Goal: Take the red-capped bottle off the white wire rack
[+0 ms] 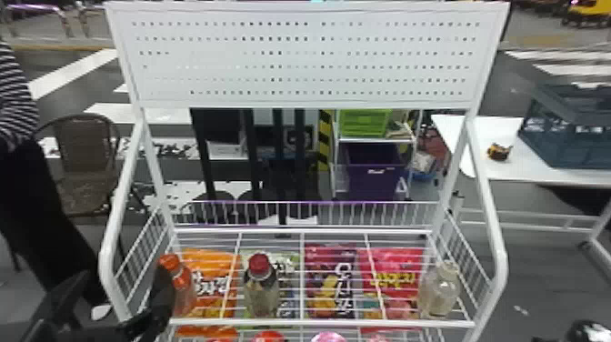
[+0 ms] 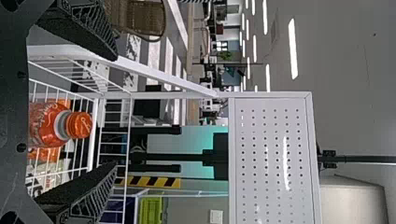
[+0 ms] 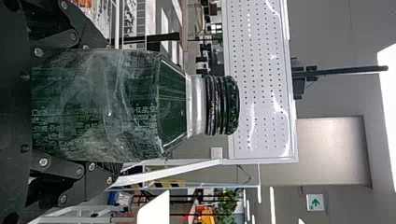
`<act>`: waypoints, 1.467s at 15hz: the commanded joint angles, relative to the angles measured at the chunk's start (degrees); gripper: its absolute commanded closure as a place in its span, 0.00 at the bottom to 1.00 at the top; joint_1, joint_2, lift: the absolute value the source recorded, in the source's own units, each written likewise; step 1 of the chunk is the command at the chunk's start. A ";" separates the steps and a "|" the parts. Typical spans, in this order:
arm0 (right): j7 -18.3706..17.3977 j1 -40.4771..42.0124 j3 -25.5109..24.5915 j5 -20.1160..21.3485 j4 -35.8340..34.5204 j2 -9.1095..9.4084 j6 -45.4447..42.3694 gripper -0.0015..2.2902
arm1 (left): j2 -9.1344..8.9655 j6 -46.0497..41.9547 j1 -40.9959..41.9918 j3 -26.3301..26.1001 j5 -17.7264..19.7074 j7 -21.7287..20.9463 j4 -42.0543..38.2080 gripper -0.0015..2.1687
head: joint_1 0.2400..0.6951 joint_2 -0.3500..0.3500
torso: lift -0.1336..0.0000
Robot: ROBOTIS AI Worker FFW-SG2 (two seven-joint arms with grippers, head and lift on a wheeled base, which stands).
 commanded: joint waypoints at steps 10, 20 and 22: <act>0.00 0.24 -0.09 -0.15 -0.72 0.05 0.14 0.53 | 0.03 -1.58 -0.18 -1.01 -0.06 0.28 1.28 0.04 | 0.57 0.50 | 1.00; 0.00 -1.17 -0.62 -0.94 0.25 0.05 1.19 0.53 | 0.03 -21.09 -8.36 -18.42 -4.45 3.35 29.23 0.04 | 0.57 0.50 | 1.00; 0.00 -1.25 -0.70 -0.94 0.25 0.05 1.19 0.53 | -0.32 -21.09 -11.96 -21.49 -4.45 3.79 33.36 0.04 | 0.57 0.50 | 1.00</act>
